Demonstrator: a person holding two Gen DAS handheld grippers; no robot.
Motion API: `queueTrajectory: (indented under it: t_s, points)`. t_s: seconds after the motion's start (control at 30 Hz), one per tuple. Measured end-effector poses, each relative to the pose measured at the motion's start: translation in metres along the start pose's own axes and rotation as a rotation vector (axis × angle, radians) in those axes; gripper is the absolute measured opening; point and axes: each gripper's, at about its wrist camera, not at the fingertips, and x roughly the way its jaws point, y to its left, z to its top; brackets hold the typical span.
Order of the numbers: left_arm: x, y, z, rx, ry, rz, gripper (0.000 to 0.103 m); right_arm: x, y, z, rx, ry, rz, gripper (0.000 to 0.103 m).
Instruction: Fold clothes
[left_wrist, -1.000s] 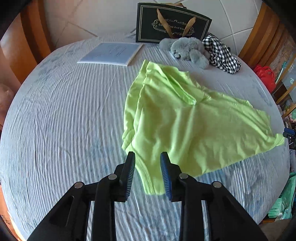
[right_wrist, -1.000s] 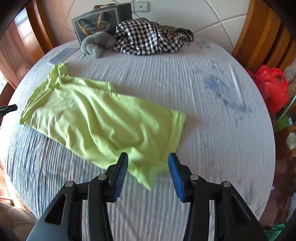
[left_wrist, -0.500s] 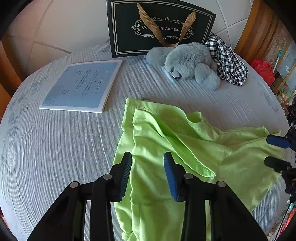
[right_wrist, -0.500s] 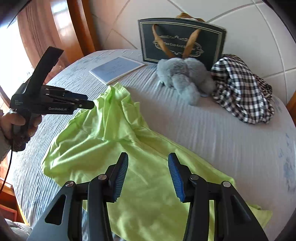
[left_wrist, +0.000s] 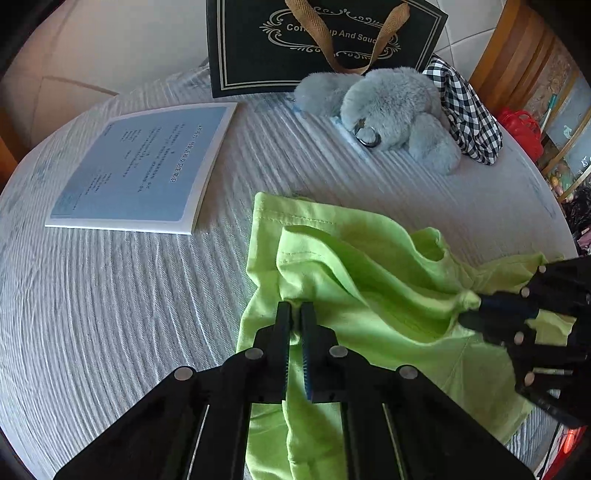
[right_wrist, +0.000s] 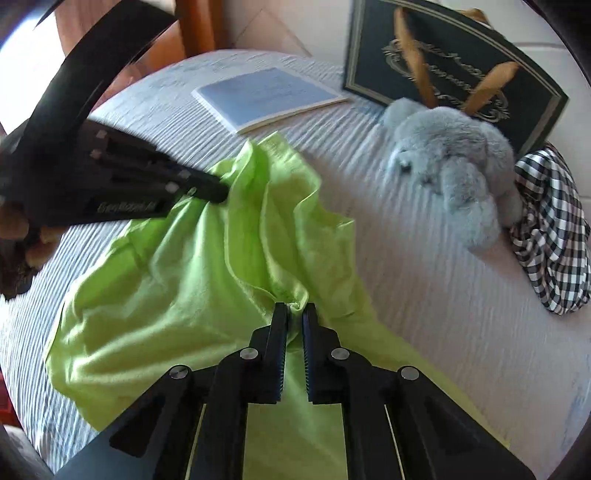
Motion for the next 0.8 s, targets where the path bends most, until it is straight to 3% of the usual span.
queueTrajectory:
  t_s: [0.07,0.17,0.2,0.27,0.4,0.47,0.63,0.7,0.77,0.8]
  points:
    - [0.001,0.002,0.001,-0.009,-0.005,0.007,0.004,-0.01,-0.034,0.012,0.146,-0.068,-0.024,0.007]
    - [-0.012,0.015,0.011,-0.064,-0.047,0.022,0.005,-0.012,-0.075,0.022,0.258,-0.064,-0.053,0.012]
    - [-0.018,0.02,0.015,-0.082,-0.058,0.016,0.007,-0.016,-0.076,0.022,0.256,-0.07,-0.03,0.013]
    - [-0.028,0.023,0.02,-0.092,-0.072,-0.024,0.02,-0.023,-0.078,0.023,0.253,-0.082,0.018,0.013]
    - [-0.033,0.006,0.024,-0.039,-0.073,-0.093,0.02,-0.028,-0.056,0.022,0.215,-0.074,0.271,0.013]
    - [-0.028,-0.008,0.025,-0.01,-0.059,-0.128,0.02,-0.016,-0.04,0.024,0.17,-0.022,0.296,0.013]
    - [0.01,-0.026,0.026,0.04,0.027,-0.045,0.02,0.029,-0.043,0.024,0.228,0.044,0.186,0.009]
    - [0.015,-0.028,0.026,0.051,0.015,-0.017,0.02,0.025,-0.053,0.023,0.287,0.003,0.182,0.01]
    - [0.014,-0.023,0.028,0.024,0.035,0.017,0.02,0.002,-0.067,0.016,0.306,-0.044,0.1,0.025]
    - [0.011,-0.019,0.027,0.011,0.034,0.013,0.02,-0.011,-0.076,0.011,0.313,-0.066,0.064,0.038]
